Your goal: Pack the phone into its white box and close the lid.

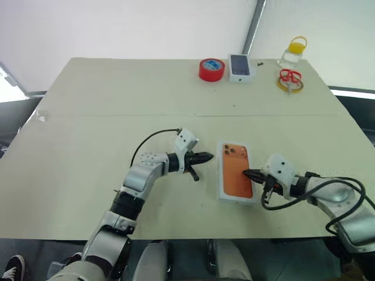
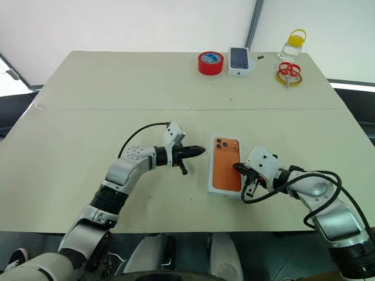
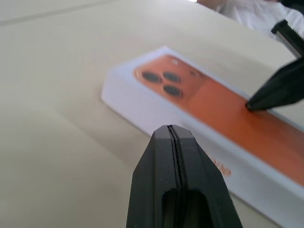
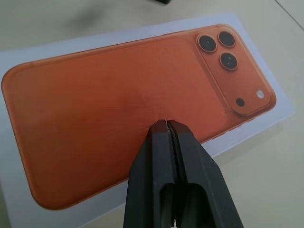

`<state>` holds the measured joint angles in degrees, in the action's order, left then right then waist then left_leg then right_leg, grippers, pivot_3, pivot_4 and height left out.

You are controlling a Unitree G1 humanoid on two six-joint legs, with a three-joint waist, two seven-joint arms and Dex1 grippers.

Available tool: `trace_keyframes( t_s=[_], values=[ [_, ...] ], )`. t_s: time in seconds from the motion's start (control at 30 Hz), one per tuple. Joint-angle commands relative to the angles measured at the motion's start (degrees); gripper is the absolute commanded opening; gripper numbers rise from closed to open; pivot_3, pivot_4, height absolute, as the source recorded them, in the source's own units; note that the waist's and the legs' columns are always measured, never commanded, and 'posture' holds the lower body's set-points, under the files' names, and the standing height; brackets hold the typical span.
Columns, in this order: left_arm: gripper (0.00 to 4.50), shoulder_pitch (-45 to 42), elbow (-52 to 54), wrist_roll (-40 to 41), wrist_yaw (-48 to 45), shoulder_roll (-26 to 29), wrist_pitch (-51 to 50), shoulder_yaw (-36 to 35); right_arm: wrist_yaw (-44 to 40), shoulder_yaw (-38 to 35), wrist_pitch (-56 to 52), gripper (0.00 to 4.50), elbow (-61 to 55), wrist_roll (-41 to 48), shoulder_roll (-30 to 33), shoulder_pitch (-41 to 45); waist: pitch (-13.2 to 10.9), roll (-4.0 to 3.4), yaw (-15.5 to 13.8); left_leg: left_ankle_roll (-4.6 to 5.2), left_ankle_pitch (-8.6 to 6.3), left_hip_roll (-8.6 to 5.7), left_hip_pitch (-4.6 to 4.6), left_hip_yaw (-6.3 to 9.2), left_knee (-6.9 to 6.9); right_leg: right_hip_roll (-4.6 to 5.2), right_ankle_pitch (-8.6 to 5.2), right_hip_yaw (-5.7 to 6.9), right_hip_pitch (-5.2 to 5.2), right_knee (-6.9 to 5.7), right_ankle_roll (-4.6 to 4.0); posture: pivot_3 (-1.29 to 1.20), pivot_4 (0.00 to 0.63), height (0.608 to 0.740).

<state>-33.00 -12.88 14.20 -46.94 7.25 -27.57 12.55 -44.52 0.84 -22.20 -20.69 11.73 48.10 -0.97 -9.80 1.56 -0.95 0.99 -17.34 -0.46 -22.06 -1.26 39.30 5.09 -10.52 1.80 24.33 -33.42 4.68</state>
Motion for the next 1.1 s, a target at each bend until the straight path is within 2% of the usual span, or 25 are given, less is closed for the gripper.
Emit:
trace_keyframes(
  t_s=[0.03,0.27,0.4,0.5,0.6,0.7,0.73,0.8,0.87,0.93,1.0,1.1],
  values=[
    [0.0,-2.22,-0.38,0.77,-0.37,-1.88,3.17,-0.4,0.67,1.98,-3.07,0.03,1.8,-0.97,-1.52,0.06,0.03,0.04,0.09,0.0,0.0,0.0,0.0,-0.01,0.0,0.01,0.0,-0.01,-0.01,0.0,0.0,0.0,0.15,0.74],
    [0.0,-5.01,-8.02,-4.16,-2.05,-4.4,10.12,4.59,0.43,-0.61,-2.67,0.03,1.9,0.84,-3.24,2.66,0.05,0.0,0.18,0.0,0.0,0.01,0.02,-0.04,-0.01,-0.02,0.01,-0.03,0.01,-0.01,-0.01,0.0,0.15,0.74],
    [0.0,-4.1,-13.9,-14.09,-3.96,-0.59,14.91,14.25,0.52,-1.13,-2.51,0.03,2.63,-0.16,-2.76,2.56,0.11,-0.01,0.07,0.0,0.0,0.01,0.0,-0.04,-0.01,-0.02,0.01,-0.03,0.03,-0.02,-0.01,0.0,0.15,0.74],
    [0.88,-3.71,-13.99,-12.28,-3.4,-0.72,14.42,11.73,-0.02,-0.82,-2.27,0.0,2.21,-0.24,-2.91,1.96,0.42,-0.21,0.0,0.0,-0.01,0.0,0.04,-0.04,-0.01,0.01,0.0,-0.03,-0.04,0.04,-0.02,0.0,0.15,0.74],
    [2.35,-3.85,-12.18,-8.69,-3.61,-0.89,13.6,7.32,-1.45,-2.45,-5.86,0.0,1.46,4.74,-4.37,3.01,0.42,-0.2,0.09,0.01,-0.01,0.0,0.05,-0.03,-0.01,0.03,0.0,-0.02,-0.04,0.04,-0.02,0.0,0.15,0.74],
    [3.86,-3.86,-7.65,-4.18,-2.66,-0.01,12.77,0.95,-2.39,-6.2,-8.06,0.89,1.22,10.66,-6.23,5.79,0.38,-0.22,0.23,0.01,-0.01,0.02,0.01,-0.02,-0.02,0.01,0.0,-0.03,0.02,0.02,-0.01,0.0,0.15,0.74],
    [4.44,-3.9,-5.98,-2.6,-2.61,0.7,11.46,-0.98,-2.2,-7.4,-8.24,1.41,1.52,11.95,-6.86,6.9,0.34,-0.25,0.33,0.01,-0.01,0.03,-0.03,-0.03,-0.02,0.01,0.01,-0.03,0.08,0.0,0.0,0.0,0.15,0.74],
    [4.5,-3.35,-1.24,0.87,-4.1,3.89,7.81,-4.56,-2.85,-9.96,-9.49,2.47,1.78,16.18,-8.12,9.09,0.26,-0.35,0.43,0.01,-0.01,0.05,-0.14,-0.06,-0.02,0.0,0.03,-0.05,0.26,-0.08,0.01,0.0,0.15,0.74],
    [4.5,-2.31,3.07,2.81,-4.46,7.07,6.25,-7.21,-3.13,-10.87,-9.05,3.51,2.05,17.06,-8.41,10.21,0.24,-0.39,0.28,0.01,-0.01,0.08,-0.19,-0.06,-0.03,-0.04,0.04,-0.05,0.33,-0.13,0.04,0.0,0.15,0.74],
    [4.5,-1.49,6.51,5.8,-3.79,10.02,0.39,-10.07,-4.76,-10.99,-9.06,4.48,2.22,17.79,-7.67,10.1,0.25,-0.41,0.11,0.01,-0.01,0.09,-0.2,-0.01,-0.07,-0.07,0.05,-0.03,0.34,-0.15,0.05,0.0,0.15,0.74],
    [4.5,0.22,9.88,7.97,-4.0,13.32,-1.44,-13.37,-6.84,-11.6,-7.15,4.48,2.73,17.5,-6.57,9.19,0.24,-0.42,0.07,0.01,-0.01,0.07,-0.2,0.01,-0.08,-0.05,0.07,0.0,0.32,-0.18,0.09,0.0,0.15,0.74],
    [4.5,5.26,12.81,7.02,-4.85,19.91,0.23,-16.25,-11.53,-14.67,-5.95,4.48,3.95,18.98,-3.89,6.27,0.24,-0.43,0.23,0.01,-0.01,0.01,-0.21,-0.05,-0.08,0.01,0.06,-0.06,0.32,-0.12,0.08,0.0,0.15,0.74]
  ],
)
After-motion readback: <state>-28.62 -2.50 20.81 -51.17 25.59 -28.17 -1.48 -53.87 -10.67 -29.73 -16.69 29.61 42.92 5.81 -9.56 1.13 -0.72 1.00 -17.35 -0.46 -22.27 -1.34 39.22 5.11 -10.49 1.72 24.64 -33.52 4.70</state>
